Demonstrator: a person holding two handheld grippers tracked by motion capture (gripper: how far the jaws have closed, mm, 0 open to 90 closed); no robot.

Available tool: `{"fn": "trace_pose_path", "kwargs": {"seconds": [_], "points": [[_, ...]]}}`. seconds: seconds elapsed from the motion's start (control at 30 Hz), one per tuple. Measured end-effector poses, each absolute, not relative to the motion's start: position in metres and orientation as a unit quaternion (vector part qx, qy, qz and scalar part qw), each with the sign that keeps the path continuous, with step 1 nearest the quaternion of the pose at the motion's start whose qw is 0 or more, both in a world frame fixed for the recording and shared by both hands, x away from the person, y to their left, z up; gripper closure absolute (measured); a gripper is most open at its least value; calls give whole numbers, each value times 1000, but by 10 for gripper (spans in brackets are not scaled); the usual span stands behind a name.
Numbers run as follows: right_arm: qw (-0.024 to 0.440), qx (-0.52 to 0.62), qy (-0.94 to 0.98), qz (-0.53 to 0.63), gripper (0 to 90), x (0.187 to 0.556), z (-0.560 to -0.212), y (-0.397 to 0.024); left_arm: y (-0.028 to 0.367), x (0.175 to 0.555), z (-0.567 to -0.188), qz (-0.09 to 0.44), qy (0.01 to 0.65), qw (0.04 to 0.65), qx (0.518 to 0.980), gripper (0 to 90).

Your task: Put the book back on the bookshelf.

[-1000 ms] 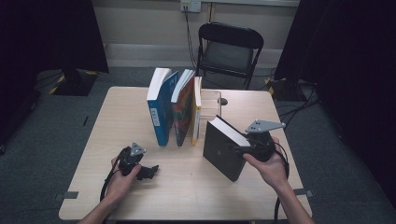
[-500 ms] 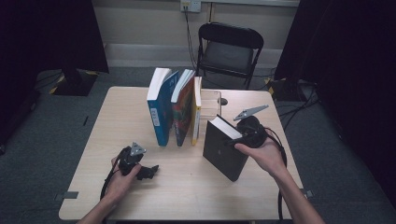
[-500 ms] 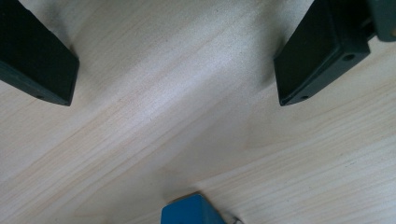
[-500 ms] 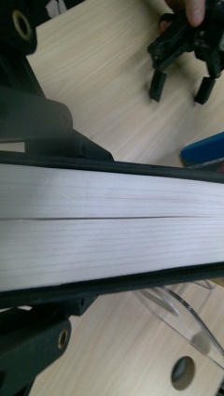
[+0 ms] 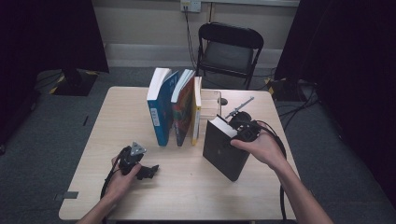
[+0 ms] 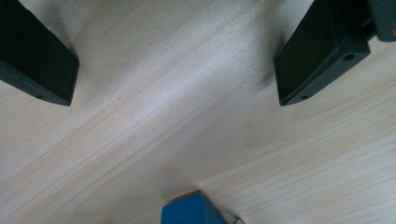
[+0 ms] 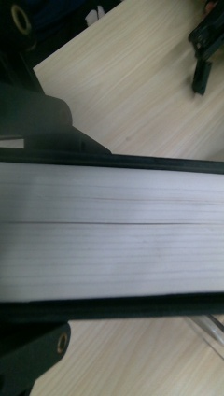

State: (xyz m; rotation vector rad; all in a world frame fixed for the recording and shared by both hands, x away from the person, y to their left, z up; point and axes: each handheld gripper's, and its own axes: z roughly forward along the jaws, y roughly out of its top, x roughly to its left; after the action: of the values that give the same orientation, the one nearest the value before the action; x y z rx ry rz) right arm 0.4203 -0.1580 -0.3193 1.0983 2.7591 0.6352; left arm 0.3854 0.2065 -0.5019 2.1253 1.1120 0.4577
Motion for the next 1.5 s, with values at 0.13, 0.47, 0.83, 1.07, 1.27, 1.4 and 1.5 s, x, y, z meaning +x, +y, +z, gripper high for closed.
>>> {"fn": "trace_pose_path", "kwargs": {"seconds": [0.13,0.47,0.83,1.07,1.27,1.4,1.5], "points": [[54,362,913,181,471,424,-319,-153,207,386,-502,176,426,342,819,0],[67,387,902,177,531,432,-317,-145,206,386,-502,174,427,345,817,0],[77,401,895,183,504,439,-317,-137,207,386,-502,175,425,344,819,0],[52,395,907,134,477,445,-321,-127,207,386,-502,176,424,343,820,0],[65,404,904,127,526,445,-320,-126,207,386,-502,176,424,343,819,0],[69,419,896,130,530,444,-319,-125,207,386,-502,175,426,345,818,0],[71,429,891,133,532,444,-318,-127,207,386,-502,175,426,345,818,0]]}}
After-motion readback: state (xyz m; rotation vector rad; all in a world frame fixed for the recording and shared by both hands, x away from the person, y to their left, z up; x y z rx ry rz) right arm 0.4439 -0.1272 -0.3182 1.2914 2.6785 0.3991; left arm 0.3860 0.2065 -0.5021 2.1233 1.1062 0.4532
